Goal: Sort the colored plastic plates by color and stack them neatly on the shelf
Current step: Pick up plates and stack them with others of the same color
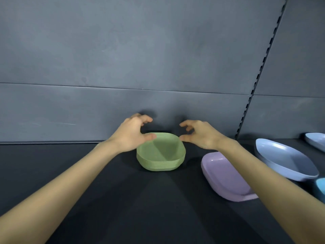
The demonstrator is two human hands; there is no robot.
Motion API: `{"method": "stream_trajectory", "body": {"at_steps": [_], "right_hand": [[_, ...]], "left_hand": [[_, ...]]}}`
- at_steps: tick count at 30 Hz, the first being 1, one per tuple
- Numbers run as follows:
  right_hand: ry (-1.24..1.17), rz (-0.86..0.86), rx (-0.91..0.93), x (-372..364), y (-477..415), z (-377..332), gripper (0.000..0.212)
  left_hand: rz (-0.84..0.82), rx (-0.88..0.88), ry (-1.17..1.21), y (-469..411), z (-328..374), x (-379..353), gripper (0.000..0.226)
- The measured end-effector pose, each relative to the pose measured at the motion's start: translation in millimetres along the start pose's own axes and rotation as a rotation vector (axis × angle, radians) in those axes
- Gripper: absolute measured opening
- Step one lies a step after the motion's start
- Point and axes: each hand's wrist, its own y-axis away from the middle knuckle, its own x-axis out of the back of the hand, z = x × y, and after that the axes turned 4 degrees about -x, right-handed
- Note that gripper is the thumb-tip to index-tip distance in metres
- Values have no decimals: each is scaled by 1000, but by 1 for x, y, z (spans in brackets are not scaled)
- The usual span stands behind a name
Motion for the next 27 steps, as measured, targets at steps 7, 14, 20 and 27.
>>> {"method": "stream_trajectory", "body": {"at_steps": [7,14,20,27], "right_hand": [[201,244,23,72,48,22,46],[242,445,-80,140,137,87,43],[296,473,-181,177,233,168,40],[351,431,-240,216,329,265,41]], "left_hand": [[109,-252,-171,-5,83,14,50],[76,-427,-253,-1,185,-20,54],[69,-486,-221,26,276,-84,56],[-29,-543,-196,51,384,-166,54]]}}
